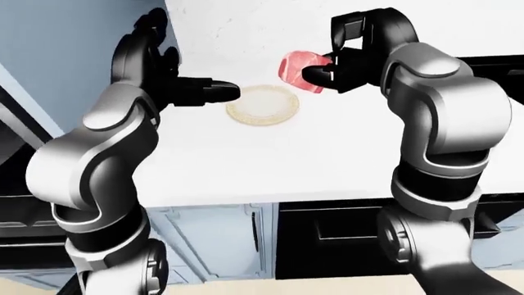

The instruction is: Place the steak on the top rack of the oven.

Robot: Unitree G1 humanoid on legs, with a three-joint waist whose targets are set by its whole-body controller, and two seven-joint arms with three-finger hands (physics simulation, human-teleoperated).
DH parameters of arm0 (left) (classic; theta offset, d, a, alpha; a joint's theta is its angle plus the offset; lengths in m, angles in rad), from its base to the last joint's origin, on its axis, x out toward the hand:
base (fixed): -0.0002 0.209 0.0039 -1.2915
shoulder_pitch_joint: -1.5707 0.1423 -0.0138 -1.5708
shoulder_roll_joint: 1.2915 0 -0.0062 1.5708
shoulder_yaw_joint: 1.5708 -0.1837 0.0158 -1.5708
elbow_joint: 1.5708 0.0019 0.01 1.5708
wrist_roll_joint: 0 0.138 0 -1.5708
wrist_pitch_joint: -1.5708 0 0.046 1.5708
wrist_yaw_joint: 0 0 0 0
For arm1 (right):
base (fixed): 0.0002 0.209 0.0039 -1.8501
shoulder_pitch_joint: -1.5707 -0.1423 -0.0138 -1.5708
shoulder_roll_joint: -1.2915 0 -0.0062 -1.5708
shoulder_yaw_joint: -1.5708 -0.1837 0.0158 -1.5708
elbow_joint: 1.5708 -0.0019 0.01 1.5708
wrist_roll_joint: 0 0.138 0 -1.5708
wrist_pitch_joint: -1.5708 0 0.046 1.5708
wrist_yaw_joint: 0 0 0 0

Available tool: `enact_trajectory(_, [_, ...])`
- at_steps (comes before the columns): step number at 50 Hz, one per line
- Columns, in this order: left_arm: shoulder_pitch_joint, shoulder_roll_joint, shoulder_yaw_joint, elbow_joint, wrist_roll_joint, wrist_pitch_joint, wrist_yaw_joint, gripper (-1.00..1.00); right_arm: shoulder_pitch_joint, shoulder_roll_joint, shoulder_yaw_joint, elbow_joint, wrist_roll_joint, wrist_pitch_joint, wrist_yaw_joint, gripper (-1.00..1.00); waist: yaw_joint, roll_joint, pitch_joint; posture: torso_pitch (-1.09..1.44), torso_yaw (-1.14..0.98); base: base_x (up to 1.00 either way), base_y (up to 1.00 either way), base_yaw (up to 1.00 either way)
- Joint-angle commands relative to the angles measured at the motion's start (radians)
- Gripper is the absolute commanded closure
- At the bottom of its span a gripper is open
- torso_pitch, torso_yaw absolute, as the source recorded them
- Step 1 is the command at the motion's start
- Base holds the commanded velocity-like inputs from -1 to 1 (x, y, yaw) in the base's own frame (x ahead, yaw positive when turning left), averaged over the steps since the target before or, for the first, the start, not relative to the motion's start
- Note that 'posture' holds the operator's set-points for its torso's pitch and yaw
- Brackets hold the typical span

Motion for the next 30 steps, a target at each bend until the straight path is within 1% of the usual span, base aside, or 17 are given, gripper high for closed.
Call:
enact_trajectory(1, [-0.026,0.011,0.012,-0.024,0.009,-0.031,0.004,-1.0,-0.04,-0.001,-0.005,-0.031,0.004,-0.045,0.003,1.0,0.007,-0.007,-0.026,0.0,0.0,-0.19,0.0,0.0])
enact_trajectory(3, [-0.022,0.009,0.009,-0.023,0.012,-0.037,0.003,-1.0,-0.037,-0.002,-0.004,-0.035,0.004,-0.044,0.005,1.0,0.008,0.01,-0.02,0.0,0.0,-0.18,0.0,0.0])
enact_trajectory(5, [-0.026,0.008,0.008,-0.023,0.013,-0.033,0.002,-1.0,-0.03,-0.001,-0.003,-0.041,0.002,-0.042,0.006,1.0,0.006,0.038,-0.016,0.0,0.0,-0.16,0.0,0.0])
enact_trajectory(6, [-0.028,0.008,0.009,-0.024,0.013,-0.032,0.002,-1.0,-0.03,-0.001,-0.002,-0.044,0.002,-0.039,0.007,1.0,0.004,0.061,-0.016,0.0,0.0,-0.14,0.0,0.0])
enact_trajectory(7, [-0.03,0.007,0.009,-0.024,0.014,-0.03,0.002,-1.0,-0.03,-0.001,-0.004,-0.045,0.001,-0.038,0.007,1.0,0.003,0.1,-0.027,0.0,0.0,-0.12,0.0,0.0])
enact_trajectory(8, [-0.03,0.007,0.01,-0.025,0.013,-0.028,0.003,-1.0,-0.029,-0.002,-0.004,-0.046,0.001,-0.038,0.007,1.0,0.005,0.084,-0.021,0.0,0.0,-0.12,0.0,0.0])
enact_trajectory(9, [-0.028,0.005,0.009,-0.028,0.013,-0.026,0.003,-1.0,-0.025,-0.002,-0.005,-0.048,0.001,-0.04,0.008,1.0,-0.001,0.08,-0.016,0.0,0.0,-0.09,0.0,0.0])
enact_trajectory(10, [-0.025,0.004,0.009,-0.031,0.014,-0.027,0.003,-1.0,-0.024,0.0,-0.006,-0.052,0.001,-0.038,0.007,1.0,-0.001,0.075,0.002,0.0,0.0,0.0,0.0,0.0])
enact_trajectory(12, [-0.029,0.004,0.008,-0.025,0.015,-0.029,0.001,-1.0,-0.025,0.0,-0.006,-0.056,0.0,-0.033,0.007,1.0,-0.01,0.059,0.005,0.0,0.0,0.0,0.0,0.0])
enact_trajectory(15, [-0.026,0.002,0.008,-0.027,0.016,-0.029,0.001,-1.0,-0.019,0.001,-0.005,-0.06,0.0,-0.036,0.006,1.0,-0.008,0.035,0.015,0.0,0.0,0.0,0.0,0.0])
enact_trajectory(17, [-0.016,0.0,0.007,-0.03,0.018,-0.036,-0.001,-1.0,-0.012,0.003,-0.005,-0.064,-0.001,-0.036,0.005,1.0,0.001,0.004,0.011,0.0,0.0,0.0,0.0,0.0])
enact_trajectory(18, [-0.016,-0.001,0.008,-0.032,0.018,-0.033,0.0,-1.0,-0.013,0.004,-0.005,-0.066,0.0,-0.032,0.005,1.0,0.006,-0.021,0.008,0.0,0.0,0.0,0.0,0.0])
enact_trajectory(19, [-0.016,-0.001,0.008,-0.032,0.018,-0.033,0.0,-1.0,-0.013,0.004,-0.005,-0.067,0.0,-0.032,0.005,1.0,0.011,-0.03,0.008,0.0,0.0,0.0,0.0,0.0])
enact_trajectory(20, [-0.018,-0.002,0.009,-0.034,0.017,-0.029,0.001,-1.0,-0.012,0.006,-0.005,-0.067,0.0,-0.032,0.004,1.0,0.005,-0.011,0.018,0.0,0.0,0.0,0.0,0.0])
enact_trajectory(22, [-0.017,-0.003,0.009,-0.037,0.017,-0.029,0.001,-1.0,-0.008,0.009,-0.005,-0.068,0.0,-0.033,0.003,1.0,0.004,-0.007,0.008,0.0,0.0,0.0,0.0,0.0])
enact_trajectory(26, [-0.015,0.0,0.011,-0.033,0.018,-0.033,-0.002,-1.0,0.001,0.014,-0.004,-0.066,0.001,-0.041,-0.001,1.0,-0.001,0.005,0.007,0.0,0.0,0.0,0.0,0.0])
enact_trajectory(30, [-0.016,-0.001,0.011,-0.036,0.018,-0.029,-0.002,-1.0,0.004,0.013,-0.007,-0.068,0.003,-0.043,-0.003,1.0,-0.005,0.01,0.004,0.0,0.0,0.0,0.0,0.0])
